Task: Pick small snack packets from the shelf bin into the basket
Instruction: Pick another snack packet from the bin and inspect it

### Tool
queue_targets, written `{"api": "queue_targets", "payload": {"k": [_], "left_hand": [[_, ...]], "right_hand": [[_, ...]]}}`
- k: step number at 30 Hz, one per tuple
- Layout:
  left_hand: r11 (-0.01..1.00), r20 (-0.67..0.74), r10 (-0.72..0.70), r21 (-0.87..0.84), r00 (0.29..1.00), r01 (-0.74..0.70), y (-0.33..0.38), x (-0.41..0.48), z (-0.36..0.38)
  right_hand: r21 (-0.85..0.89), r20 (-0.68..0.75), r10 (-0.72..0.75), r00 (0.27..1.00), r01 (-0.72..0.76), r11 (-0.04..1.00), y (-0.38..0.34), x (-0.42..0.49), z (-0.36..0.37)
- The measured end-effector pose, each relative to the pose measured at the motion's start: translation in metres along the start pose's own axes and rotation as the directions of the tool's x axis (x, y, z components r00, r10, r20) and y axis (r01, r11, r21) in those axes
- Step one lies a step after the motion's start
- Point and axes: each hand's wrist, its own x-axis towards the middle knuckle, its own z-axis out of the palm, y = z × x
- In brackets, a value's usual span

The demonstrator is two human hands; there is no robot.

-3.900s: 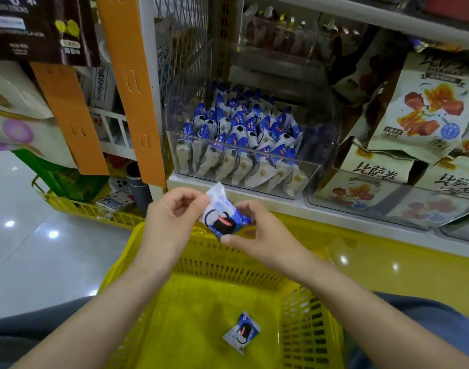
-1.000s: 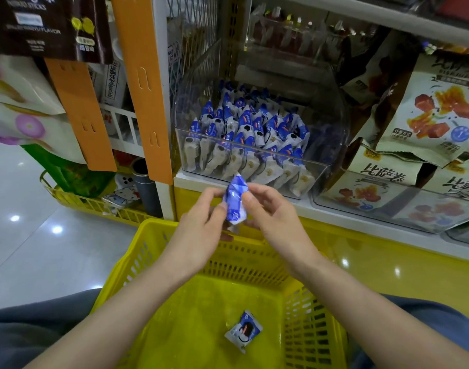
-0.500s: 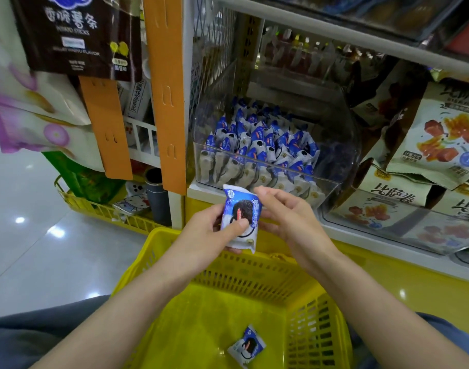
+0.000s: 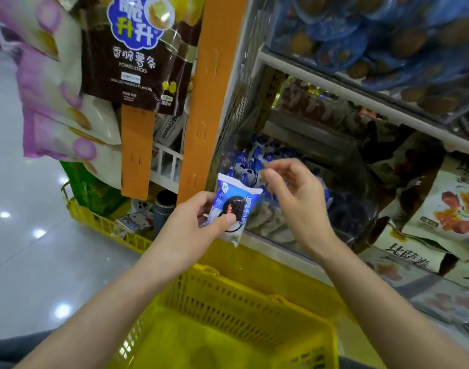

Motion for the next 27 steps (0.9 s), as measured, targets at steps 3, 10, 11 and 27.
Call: {"api": "queue_targets", "payload": {"k": [3,10,11,27], "left_hand": [[0.997,-0.102,-0.025,-0.071,0.994,0.017,0.003,0.007,-0.007],[0.994,-0.152,-0.051,-0.107,0.987,0.035,0.005,0.014,-0.017],[0.994,-0.156,-0.052,-0.104,0.986,0.036,0.005,0.015,-0.018],[0.986,-0.139,-0.111,-0.143,0.984,0.091,0.007,0.014,-0.018]], "right_hand": [[-0.148,-0.042,0.025,0.999,-0.031,0.988,0.023,0.052,0.006],[-0.509,0.125,0.304,0.944,-0.202,0.837,0.076,0.125,0.027],[-0.542,0.122,0.339,0.933,-0.223,0.810,0.079,0.131,0.031],[-0.350,-0.190,0.201,0.961,-0.258,0.901,0.059,0.132,0.020]]}}
